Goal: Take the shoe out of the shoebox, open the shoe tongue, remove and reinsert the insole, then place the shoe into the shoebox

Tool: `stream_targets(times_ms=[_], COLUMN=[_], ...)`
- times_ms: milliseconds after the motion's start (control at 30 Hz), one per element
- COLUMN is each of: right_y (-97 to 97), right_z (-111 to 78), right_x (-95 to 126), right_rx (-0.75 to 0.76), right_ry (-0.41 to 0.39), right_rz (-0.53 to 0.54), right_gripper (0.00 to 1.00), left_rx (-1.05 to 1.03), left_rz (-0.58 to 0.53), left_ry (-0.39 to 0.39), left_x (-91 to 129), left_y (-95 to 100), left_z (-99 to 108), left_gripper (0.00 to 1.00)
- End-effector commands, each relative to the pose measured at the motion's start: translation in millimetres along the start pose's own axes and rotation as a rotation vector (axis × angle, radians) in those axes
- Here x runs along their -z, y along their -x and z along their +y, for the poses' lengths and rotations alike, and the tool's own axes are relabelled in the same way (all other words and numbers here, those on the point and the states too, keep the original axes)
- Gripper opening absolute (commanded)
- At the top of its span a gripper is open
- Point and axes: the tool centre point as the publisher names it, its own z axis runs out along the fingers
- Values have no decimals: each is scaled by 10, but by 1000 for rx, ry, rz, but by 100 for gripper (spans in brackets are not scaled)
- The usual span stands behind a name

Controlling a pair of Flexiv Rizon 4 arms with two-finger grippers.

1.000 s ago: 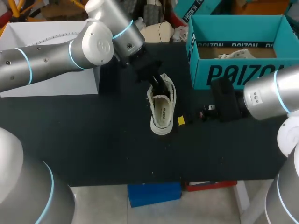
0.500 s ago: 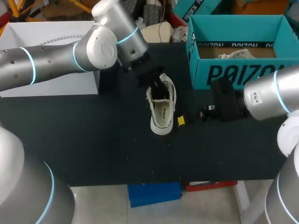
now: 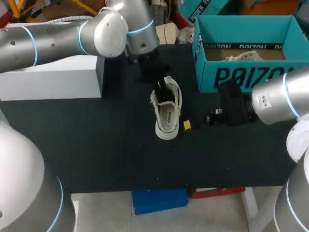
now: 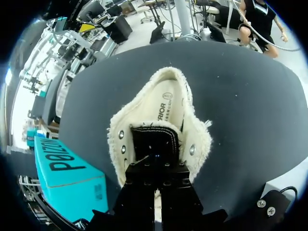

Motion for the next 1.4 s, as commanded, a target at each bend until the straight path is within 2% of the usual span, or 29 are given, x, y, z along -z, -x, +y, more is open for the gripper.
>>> stream_targets(times_ms=[33, 367, 667, 900, 1000, 1100, 1267, 1400], right_y=[-9, -9, -9, -9, -9, -9, -9, -9], right_z=[2, 2, 2, 2, 2, 2, 2, 2], right_x=[-13, -13, -13, -13, -13, -13, -13, -13], right_rx=[-1, -1, -1, -1, -1, -1, -1, -1], right_ry=[0, 0, 0, 0, 0, 0, 0, 0], right_rz=[-3, -3, -3, -3, -3, -3, -3, -3], right_gripper=[100, 100, 100, 100, 100, 100, 100, 100], left_rx=[-11, -43, -63, -67, -46, 3, 10, 56], left_rz=[98, 100, 139, 146, 91, 6, 8, 2], left_ry=[-5, 20, -26, -23, -55, -127, -84, -66], left_x=[17, -172, -374, -151, 50, 224, 420, 479], left_y=[36, 87, 89, 34, 47, 51, -19, -97], left_z=[-2, 29, -23, -54, -93, -146, -187, -239], left_gripper=[0, 0, 0, 0, 0, 0, 0, 0])
